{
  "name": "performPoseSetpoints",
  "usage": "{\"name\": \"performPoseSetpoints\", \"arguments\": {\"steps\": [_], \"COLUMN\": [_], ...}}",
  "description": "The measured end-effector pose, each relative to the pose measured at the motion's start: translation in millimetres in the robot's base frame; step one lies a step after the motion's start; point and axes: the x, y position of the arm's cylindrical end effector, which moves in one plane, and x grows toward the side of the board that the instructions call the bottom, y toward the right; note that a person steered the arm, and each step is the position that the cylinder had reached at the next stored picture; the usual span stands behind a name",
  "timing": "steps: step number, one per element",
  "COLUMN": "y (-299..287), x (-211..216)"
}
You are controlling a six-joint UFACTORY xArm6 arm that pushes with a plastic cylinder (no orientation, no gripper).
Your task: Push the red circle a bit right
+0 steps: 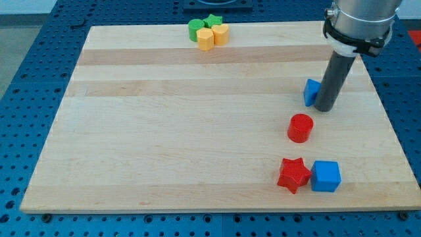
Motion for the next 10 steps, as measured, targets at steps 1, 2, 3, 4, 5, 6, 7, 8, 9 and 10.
{"name": "performPoseSetpoints", "arguments": {"steps": [1,2,3,4,5,6,7,8,9,10], "y": [-1,-56,-131,-165,-152,-117,-78,-34,-32,-58], "x": [1,11,11,31,76,77,52,34,37,57]}}
